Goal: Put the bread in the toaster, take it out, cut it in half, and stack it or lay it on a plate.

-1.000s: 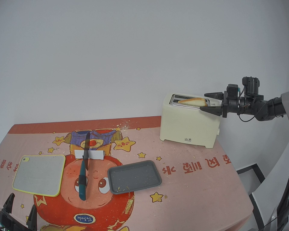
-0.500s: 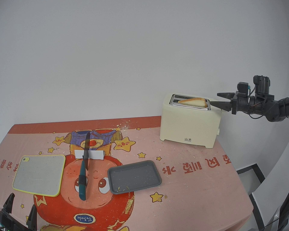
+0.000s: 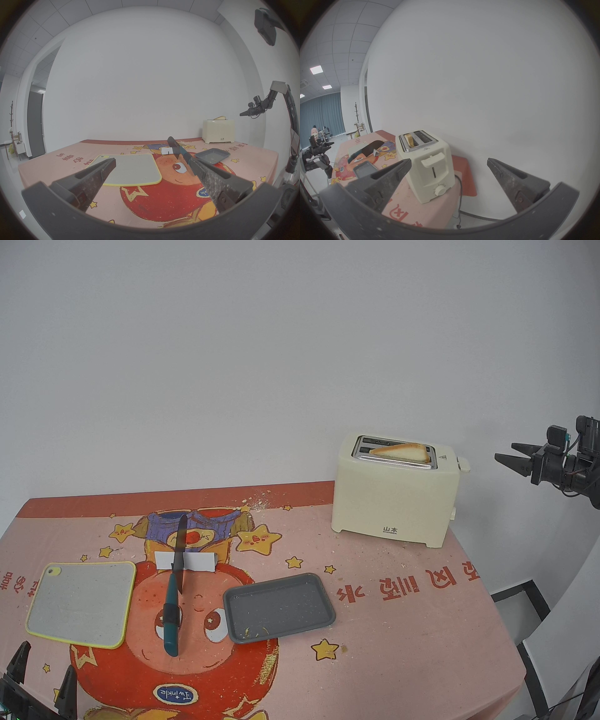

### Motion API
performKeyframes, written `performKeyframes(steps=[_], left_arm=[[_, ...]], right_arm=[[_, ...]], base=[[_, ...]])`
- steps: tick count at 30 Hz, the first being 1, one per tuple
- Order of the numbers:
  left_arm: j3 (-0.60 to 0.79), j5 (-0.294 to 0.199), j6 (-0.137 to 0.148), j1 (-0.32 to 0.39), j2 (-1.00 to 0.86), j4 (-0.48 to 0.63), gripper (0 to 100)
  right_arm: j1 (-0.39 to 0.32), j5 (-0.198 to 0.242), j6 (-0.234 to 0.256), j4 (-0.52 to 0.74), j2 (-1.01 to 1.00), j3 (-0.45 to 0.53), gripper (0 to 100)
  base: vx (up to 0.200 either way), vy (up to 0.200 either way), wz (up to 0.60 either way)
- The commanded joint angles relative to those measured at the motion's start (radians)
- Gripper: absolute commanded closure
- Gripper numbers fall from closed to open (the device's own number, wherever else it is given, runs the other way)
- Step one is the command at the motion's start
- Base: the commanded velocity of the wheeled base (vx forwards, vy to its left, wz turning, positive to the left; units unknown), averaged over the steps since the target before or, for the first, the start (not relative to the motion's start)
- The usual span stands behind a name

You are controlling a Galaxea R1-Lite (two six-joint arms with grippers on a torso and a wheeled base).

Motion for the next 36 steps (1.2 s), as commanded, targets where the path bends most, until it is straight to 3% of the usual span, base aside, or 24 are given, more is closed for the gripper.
performKeyframes(steps=[1,4,10,14,28,36], left_arm=[[0.018,0.001,0.0,0.0,0.001,0.0,0],[0.018,0.001,0.0,0.0,0.001,0.0,0],[0.018,0.001,0.0,0.0,0.001,0.0,0],[0.018,0.001,0.0,0.0,0.001,0.0,0],[0.018,0.0,0.0,0.0,0.001,0.0,0],[0.018,0.0,0.0,0.0,0.001,0.0,0]], right_arm=[[0.04,-0.019,0.022,-0.07,0.056,0.035,100],[0.063,-0.035,0.039,-0.094,0.079,0.038,100],[0.155,-0.142,0.096,-0.255,0.178,0.025,100],[0.189,-0.186,0.185,-0.326,0.188,0.028,100],[0.192,-0.191,0.196,-0.36,0.196,0.041,100],[0.195,-0.191,0.191,-0.366,0.179,0.105,100]], base=[[0.0,0.0,0.0],[0.0,0.0,0.0],[0.0,0.0,0.0],[0.0,0.0,0.0],[0.0,0.0,0.0],[0.0,0.0,0.0]])
